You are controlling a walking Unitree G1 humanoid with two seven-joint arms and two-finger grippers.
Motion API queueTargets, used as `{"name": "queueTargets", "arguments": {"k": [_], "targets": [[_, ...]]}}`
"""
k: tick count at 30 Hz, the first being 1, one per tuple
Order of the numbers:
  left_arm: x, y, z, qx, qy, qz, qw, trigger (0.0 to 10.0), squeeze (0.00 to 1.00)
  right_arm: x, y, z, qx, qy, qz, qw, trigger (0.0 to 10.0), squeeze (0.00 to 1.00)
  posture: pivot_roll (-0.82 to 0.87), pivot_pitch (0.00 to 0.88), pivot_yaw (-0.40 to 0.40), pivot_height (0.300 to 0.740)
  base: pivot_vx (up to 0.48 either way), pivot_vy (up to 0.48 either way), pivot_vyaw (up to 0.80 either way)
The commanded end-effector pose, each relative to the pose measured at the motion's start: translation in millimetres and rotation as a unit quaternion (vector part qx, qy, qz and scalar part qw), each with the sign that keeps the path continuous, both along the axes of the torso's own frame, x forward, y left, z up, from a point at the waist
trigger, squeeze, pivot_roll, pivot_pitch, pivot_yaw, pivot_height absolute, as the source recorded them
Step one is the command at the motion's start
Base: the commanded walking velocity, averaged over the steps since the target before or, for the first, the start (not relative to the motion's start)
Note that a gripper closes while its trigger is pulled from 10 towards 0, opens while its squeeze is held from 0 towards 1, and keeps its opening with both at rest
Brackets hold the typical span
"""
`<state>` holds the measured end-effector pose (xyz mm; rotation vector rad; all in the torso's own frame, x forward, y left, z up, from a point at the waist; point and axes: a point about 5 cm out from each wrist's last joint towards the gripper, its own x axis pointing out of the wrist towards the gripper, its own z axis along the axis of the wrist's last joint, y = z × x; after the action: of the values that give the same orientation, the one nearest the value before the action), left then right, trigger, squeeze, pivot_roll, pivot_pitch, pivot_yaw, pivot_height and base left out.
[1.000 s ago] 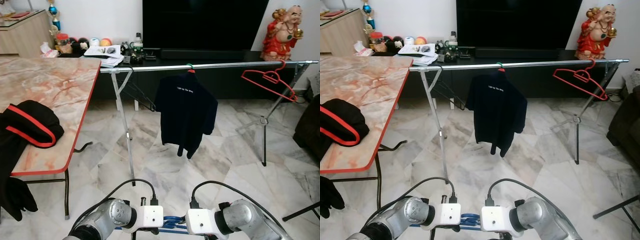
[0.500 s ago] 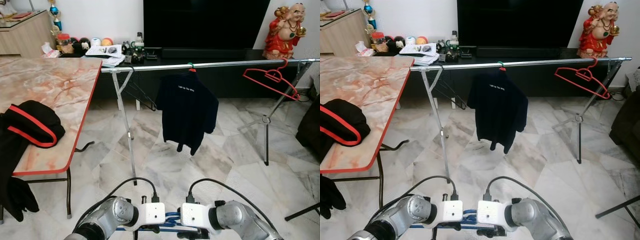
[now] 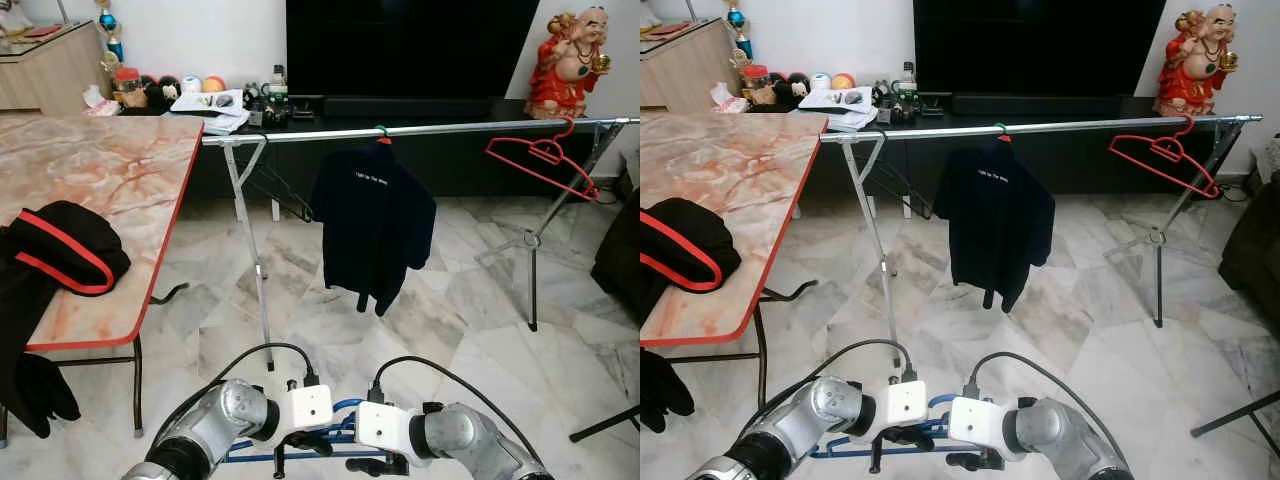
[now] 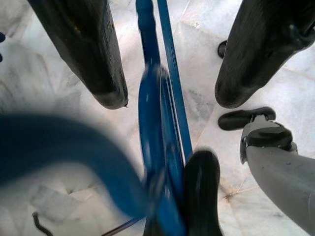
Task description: Hang hanger
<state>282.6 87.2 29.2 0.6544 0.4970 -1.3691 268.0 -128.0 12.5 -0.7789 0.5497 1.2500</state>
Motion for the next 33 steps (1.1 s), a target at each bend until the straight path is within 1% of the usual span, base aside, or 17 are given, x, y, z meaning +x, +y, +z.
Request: {"name": "queueTargets", "arguments": {"k": [1,4,8,13,14,15,16,20,33], "targets": [[-2.5,-3.9,4,-0.006,0.007,-0.025,1.0,10.0,0.0,2.7,-2.0,2,0.008,-0.005,-0.004,1.0,10.0,0.0,-0.05,0.0,-0.004,0.74,0.0,0.0,0.0],[-5.5,-2.5,4,0.001,0.013,-0.04,0.999,10.0,0.0,4.3,-7.5,3,0.01,-0.01,-0.009,1.0,10.0,0.0,-0.05,0.0,-0.001,0.74,0.0,0.0,0.0],[-6.0,-1.6,4,0.001,0.018,-0.043,0.999,10.0,0.0,6.7,-10.8,4,0.022,-0.013,-0.02,0.999,10.0,0.0,-0.05,0.0,-0.001,0.74,0.0,0.0,0.0],[-6.8,-2.0,9,-0.008,0.024,-0.048,0.999,10.0,0.0,5.5,-8.7,3,0.063,0.017,-0.034,0.997,10.0,0.0,-0.04,0.0,0.0,0.74,0.0,0.0,0.0],[-6.8,-1.8,10,-0.008,0.024,-0.049,0.998,10.0,0.0,5.3,-7.3,4,0.073,0.022,-0.033,0.997,4.2,0.0,-0.04,0.0,0.002,0.74,0.0,0.0,0.0],[-6.9,-1.6,10,-0.007,0.024,-0.05,0.998,10.0,0.0,5.4,-6.6,4,0.078,0.023,-0.034,0.996,1.5,0.0,-0.04,0.0,0.002,0.74,0.0,0.0,0.0],[-6.9,-1.5,10,-0.007,0.024,-0.05,0.998,10.0,0.0,5.5,-5.9,4,0.084,0.026,-0.035,0.996,0.0,0.0,-0.04,0.0,0.003,0.74,0.0,0.0,0.0],[-7.5,-1.3,11,-0.008,0.024,-0.054,0.998,10.0,0.0,5.9,-3.7,5,0.105,0.04,-0.039,0.993,0.0,0.0,-0.04,0.0,0.004,0.74,0.0,0.0,0.0],[-9.4,-4.2,14,-0.01,0.024,-0.065,0.998,10.0,0.0,0.7,0.4,3,0.129,0.079,-0.024,0.988,0.0,0.0,-0.03,0.0,0.005,0.74,0.0,0.0,0.0]]}}
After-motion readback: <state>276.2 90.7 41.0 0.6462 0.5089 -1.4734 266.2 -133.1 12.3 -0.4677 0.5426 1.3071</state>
